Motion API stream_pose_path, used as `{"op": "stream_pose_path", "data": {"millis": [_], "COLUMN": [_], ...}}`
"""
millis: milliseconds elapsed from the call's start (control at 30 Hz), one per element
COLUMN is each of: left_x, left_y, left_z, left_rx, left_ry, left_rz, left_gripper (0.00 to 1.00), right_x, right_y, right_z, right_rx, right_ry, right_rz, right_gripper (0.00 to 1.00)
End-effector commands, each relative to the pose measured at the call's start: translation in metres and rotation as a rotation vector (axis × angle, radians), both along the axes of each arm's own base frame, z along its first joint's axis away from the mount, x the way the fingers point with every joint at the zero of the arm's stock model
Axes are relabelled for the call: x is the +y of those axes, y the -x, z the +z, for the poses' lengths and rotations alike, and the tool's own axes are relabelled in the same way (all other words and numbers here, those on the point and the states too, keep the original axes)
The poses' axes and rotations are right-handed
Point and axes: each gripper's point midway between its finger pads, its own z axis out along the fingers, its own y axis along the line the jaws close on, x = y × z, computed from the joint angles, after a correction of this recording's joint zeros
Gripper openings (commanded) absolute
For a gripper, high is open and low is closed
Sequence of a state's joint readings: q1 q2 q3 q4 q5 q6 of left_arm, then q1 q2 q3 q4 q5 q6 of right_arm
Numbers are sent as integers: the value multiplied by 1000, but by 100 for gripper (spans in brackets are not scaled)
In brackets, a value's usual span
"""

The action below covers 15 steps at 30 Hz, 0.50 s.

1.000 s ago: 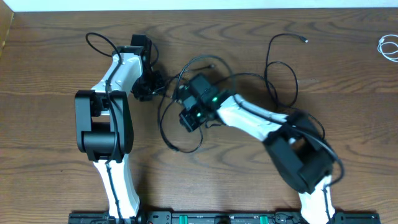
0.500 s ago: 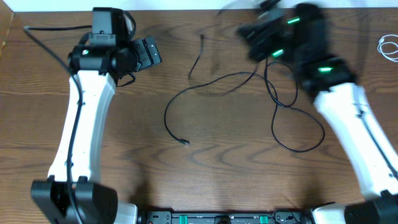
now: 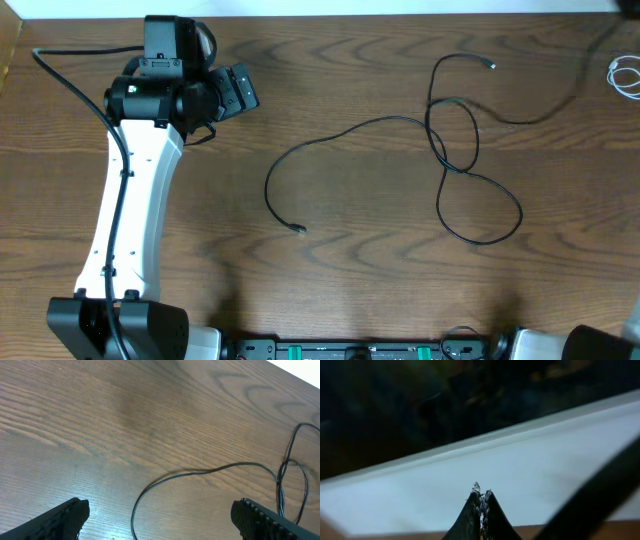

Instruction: Untangle cables

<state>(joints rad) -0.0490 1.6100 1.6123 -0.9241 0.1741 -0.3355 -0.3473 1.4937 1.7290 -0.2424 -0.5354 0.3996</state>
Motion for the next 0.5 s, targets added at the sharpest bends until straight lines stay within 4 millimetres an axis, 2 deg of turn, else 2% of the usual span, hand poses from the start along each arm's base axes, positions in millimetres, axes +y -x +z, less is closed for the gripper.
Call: {"op": "stream_pose_path", "data": {"millis": [0,100,200,367,467], "left_x": [2,2,2,2,2], "left_y": [2,2,2,2,2], "left_z": [-5,-5,-5,-5,-5], "left_rx": [14,14,14,14,15], "left_ry": [-12,-12,-12,-11,-11], "left_rz": [-9,-9,-9,-10,-10], "left_gripper": [96,96,96,96,96], "right_x": [-59,-108,-146,-192,-217], "right_y": [23,40,53,60,57], "right_z": [17,10,-6,-48,-80], "right_rx": [-28,-3,49,170,261], "right_ry": [-44,-55,-49,-22,8], "right_rz": [-139,-256,-352,-458,-539], "right_gripper": [1,1,1,1,1]}}
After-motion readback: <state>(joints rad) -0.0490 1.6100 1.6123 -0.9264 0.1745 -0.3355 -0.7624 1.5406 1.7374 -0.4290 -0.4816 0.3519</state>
